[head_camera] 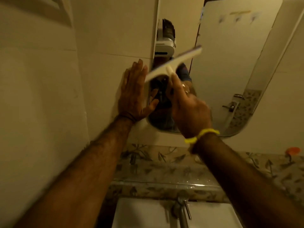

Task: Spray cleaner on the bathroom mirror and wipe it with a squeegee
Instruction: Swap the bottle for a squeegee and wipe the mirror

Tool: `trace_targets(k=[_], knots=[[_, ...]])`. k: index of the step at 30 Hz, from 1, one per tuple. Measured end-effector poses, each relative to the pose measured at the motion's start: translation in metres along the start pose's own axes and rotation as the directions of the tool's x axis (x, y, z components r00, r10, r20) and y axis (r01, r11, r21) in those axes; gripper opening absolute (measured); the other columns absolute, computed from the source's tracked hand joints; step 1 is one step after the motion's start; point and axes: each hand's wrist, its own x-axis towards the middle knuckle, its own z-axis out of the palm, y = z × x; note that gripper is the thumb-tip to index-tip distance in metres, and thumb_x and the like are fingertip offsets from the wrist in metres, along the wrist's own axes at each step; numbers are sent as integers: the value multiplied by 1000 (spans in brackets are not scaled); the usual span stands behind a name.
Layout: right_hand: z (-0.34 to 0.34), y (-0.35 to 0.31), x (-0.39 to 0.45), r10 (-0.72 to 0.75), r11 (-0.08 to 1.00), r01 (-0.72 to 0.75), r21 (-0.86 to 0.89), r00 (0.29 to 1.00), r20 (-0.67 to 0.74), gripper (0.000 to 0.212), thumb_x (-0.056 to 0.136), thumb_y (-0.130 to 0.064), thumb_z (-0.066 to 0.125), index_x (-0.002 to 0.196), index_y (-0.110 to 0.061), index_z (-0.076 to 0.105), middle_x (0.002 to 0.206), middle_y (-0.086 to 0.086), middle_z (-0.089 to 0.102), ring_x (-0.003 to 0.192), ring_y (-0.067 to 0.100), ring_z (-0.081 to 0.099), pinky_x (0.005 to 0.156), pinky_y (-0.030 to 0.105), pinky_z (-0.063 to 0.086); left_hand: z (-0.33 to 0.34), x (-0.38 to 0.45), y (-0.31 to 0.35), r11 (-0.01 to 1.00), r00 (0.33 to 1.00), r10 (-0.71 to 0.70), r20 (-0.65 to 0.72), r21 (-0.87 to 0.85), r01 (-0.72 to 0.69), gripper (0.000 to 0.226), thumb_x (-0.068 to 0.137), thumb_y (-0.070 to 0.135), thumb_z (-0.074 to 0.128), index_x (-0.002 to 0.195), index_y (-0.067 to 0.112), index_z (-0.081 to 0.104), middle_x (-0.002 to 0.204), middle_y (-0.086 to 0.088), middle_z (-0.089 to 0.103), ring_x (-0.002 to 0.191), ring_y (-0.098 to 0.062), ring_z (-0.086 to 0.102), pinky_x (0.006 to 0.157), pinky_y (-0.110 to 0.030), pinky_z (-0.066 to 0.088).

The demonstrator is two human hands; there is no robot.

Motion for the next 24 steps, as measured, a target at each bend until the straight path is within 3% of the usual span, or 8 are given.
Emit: trace_targets(k=[3,4,6,8,11,14,20,24], knots=[[12,-4,5,29,999,-27,-25,995,99,51,106,-17,35,154,-21,21,131,17,58,89,30,65,58,30,51,-2,-2,-6,998,997,-43,69,-36,46,86,96,57,51,157,7,18,163,-24,19,156,-32,11,127,-52,9],[11,-3,-11,23,1000,-20,-19,988,150,53,105,-16,38,154,-22,21,125,17,61,78,27,65,55,29,48,-2,-1,-3,997,996,-54,68,-52,58,87,96,59,49,156,4,19,162,-25,19,156,-32,11,128,-51,8],[1,-1,-61,49,999,-53,9,973,225,58,100,-11,50,152,-20,27,84,13,66,49,20,52,44,27,41,-3,-2,0,996,994,-50,97,-65,57,85,96,60,45,154,1,23,161,-27,22,154,-38,17,127,-51,9],[-7,6,-89,55,998,-58,1,958,280,60,97,-9,54,151,-21,30,60,9,56,39,19,42,39,29,42,-2,-2,-3,1000,995,-12,98,-27,15,82,96,56,46,153,1,26,160,-28,26,152,-41,22,127,-51,11],[2,4,-52,97,994,-103,38,986,138,54,101,-12,48,151,-20,31,78,16,65,47,17,44,47,23,38,2,-3,-3,1000,996,-9,85,-1,9,82,96,53,50,154,1,26,160,-27,28,152,-39,24,127,-49,7],[7,3,-11,107,994,-107,8,993,58,50,104,-16,38,153,-21,27,102,19,67,72,30,63,52,26,40,4,-3,-5,999,997,-33,74,36,31,83,95,50,55,155,3,24,162,-24,27,156,-30,16,128,-49,7],[-14,25,-130,191,982,-187,-40,942,278,65,95,-9,58,152,-21,27,55,2,48,38,15,36,37,27,36,4,-4,-8,994,997,22,80,105,-31,84,94,51,54,156,5,23,162,-23,28,154,-37,21,127,-53,8],[-19,34,-104,306,952,-305,-26,946,112,55,99,-13,45,152,-19,30,55,1,42,39,20,36,40,29,33,6,-7,2,969,991,43,125,237,-72,86,94,58,55,158,11,24,163,-20,30,152,-38,24,126,-56,5]])
